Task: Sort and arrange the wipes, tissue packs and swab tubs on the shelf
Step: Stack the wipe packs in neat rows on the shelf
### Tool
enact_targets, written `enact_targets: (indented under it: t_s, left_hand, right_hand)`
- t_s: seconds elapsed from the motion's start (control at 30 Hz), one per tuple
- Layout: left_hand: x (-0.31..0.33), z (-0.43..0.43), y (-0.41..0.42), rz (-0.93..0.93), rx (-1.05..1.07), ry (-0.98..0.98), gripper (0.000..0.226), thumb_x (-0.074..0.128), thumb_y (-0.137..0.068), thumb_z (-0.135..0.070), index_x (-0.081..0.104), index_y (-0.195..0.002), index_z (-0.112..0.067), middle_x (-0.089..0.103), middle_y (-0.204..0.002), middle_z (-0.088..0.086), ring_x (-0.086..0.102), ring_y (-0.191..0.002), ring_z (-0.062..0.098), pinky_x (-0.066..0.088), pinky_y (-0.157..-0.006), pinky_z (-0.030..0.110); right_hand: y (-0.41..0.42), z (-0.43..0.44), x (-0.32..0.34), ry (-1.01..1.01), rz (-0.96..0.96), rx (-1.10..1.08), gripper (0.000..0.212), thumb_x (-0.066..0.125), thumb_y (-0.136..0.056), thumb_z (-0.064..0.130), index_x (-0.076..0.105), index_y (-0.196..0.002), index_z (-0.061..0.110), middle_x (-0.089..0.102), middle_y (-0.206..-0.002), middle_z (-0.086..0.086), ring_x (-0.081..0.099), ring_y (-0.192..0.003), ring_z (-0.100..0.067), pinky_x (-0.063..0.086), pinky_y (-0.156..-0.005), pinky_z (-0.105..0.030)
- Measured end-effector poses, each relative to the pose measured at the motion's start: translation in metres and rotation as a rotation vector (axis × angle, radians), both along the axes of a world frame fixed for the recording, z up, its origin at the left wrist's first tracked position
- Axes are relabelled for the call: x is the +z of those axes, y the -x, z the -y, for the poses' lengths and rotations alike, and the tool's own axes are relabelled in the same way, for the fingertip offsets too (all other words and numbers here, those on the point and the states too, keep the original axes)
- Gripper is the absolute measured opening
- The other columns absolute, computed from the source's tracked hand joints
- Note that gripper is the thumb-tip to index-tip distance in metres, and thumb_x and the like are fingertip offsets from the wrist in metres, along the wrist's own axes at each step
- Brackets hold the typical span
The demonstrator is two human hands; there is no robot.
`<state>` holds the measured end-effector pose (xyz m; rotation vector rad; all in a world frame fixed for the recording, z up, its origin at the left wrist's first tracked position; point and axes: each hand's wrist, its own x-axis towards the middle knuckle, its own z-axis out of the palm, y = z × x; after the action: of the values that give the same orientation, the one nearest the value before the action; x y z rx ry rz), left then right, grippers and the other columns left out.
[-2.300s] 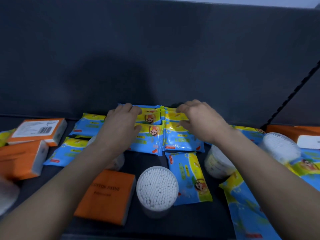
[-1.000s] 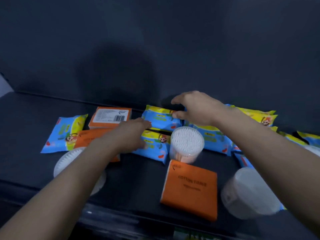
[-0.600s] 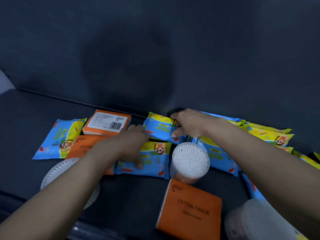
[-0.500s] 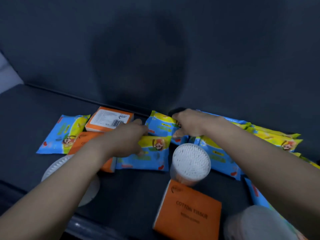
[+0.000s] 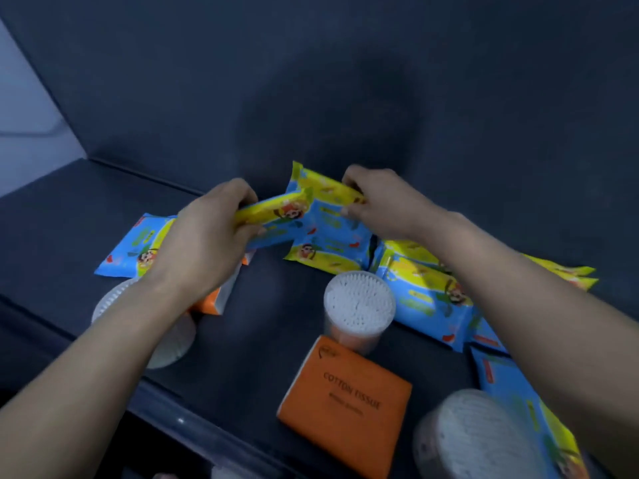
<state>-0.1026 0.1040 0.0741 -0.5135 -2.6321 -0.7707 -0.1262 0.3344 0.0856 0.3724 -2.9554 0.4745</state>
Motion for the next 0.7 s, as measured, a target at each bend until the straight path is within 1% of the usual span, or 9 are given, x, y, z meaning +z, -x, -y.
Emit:
enact_targets:
  t_s: [0.07,0.17,0.27,0.33,0.43,0.5,0.6,0.67,0.7]
  left_hand:
    - [0.005,-0.007,-0.006,-0.036,-0.013,-0.024,0.02,0.068,-0.076,-0.014,0.052,-0.087,-0.02,0.048,-0.072,-0.009,0.044,-0.072,0.015,0.022,-0.06,0.024]
    - [0.012,-0.023,-0.015,-0.056,-0.122,-0.048,0.021,0.071,-0.075,-0.015,0.055,-0.089,-0.017,0.051,-0.077,-0.007,0.048,-0.072,0.017,0.025,-0.061,0.025]
    - [0.019,-0.039,-0.021,-0.053,-0.233,-0.071,0.021,0.071,-0.077,-0.016,0.055,-0.09,-0.017,0.055,-0.081,-0.004,0.049,-0.075,0.017,0.029,-0.064,0.028]
    - [0.024,-0.052,-0.025,-0.071,-0.31,-0.07,0.021,0.071,-0.077,-0.015,0.056,-0.092,-0.016,0.057,-0.084,-0.002,0.051,-0.078,0.019,0.033,-0.066,0.029]
    - [0.028,-0.073,-0.035,-0.075,-0.443,-0.071,0.02,0.068,-0.077,-0.012,0.056,-0.092,-0.014,0.057,-0.085,0.0,0.052,-0.079,0.02,0.038,-0.07,0.032]
    - [0.028,-0.087,-0.043,-0.05,-0.523,-0.079,0.019,0.068,-0.077,-0.012,0.055,-0.089,-0.014,0.056,-0.082,-0.002,0.05,-0.076,0.017,0.038,-0.069,0.032]
    - [0.026,-0.107,-0.054,-0.029,-0.609,-0.063,0.018,0.069,-0.077,-0.013,0.053,-0.086,-0.015,0.049,-0.073,-0.008,0.046,-0.076,0.015,0.034,-0.067,0.03]
    - [0.024,-0.118,-0.06,-0.058,-0.67,-0.003,0.02,0.071,-0.077,-0.016,0.055,-0.09,-0.015,0.041,-0.071,-0.015,0.042,-0.081,0.016,0.033,-0.074,0.03]
    - [0.022,-0.123,-0.062,-0.075,-0.692,0.043,0.022,0.071,-0.078,-0.018,0.056,-0.094,-0.015,0.041,-0.071,-0.016,0.04,-0.083,0.017,0.033,-0.079,0.032]
  right_hand:
    - [-0.014,-0.01,0.012,0.038,-0.066,-0.052,0.024,0.064,-0.085,0.022,0.051,-0.103,0.012,0.062,-0.1,-0.012,0.057,-0.092,-0.03,0.043,-0.073,-0.033]
    - [-0.041,-0.027,0.025,0.083,-0.113,-0.136,0.023,0.066,-0.082,0.022,0.051,-0.099,0.017,0.061,-0.093,-0.009,0.057,-0.087,-0.03,0.048,-0.075,-0.038]
    - [-0.076,-0.044,0.033,0.049,-0.146,-0.242,0.022,0.067,-0.081,0.02,0.051,-0.096,0.016,0.057,-0.085,-0.004,0.055,-0.084,-0.028,0.046,-0.073,-0.037]
    - [-0.101,-0.056,0.037,0.037,-0.152,-0.326,0.021,0.066,-0.081,0.018,0.051,-0.096,0.016,0.056,-0.084,-0.002,0.054,-0.083,-0.028,0.045,-0.073,-0.037]
    - [-0.139,-0.073,0.036,0.022,-0.147,-0.454,0.019,0.064,-0.081,0.013,0.051,-0.095,0.013,0.057,-0.085,-0.004,0.053,-0.081,-0.029,0.046,-0.072,-0.039]
    - [-0.164,-0.083,0.032,0.005,-0.13,-0.531,0.017,0.062,-0.08,0.011,0.052,-0.094,0.013,0.057,-0.084,-0.006,0.053,-0.079,-0.029,0.046,-0.07,-0.039]
    - [-0.194,-0.097,0.023,-0.035,-0.065,-0.61,0.017,0.061,-0.078,0.009,0.052,-0.092,0.012,0.059,-0.084,-0.007,0.053,-0.08,-0.03,0.046,-0.069,-0.039]
    - [-0.208,-0.106,0.016,-0.041,-0.02,-0.656,0.018,0.062,-0.078,0.009,0.051,-0.09,0.015,0.058,-0.084,-0.006,0.053,-0.081,-0.029,0.045,-0.07,-0.038]
    - [-0.213,-0.109,0.012,-0.039,-0.002,-0.669,0.019,0.063,-0.078,0.009,0.049,-0.088,0.017,0.057,-0.084,-0.005,0.053,-0.081,-0.029,0.045,-0.07,-0.037]
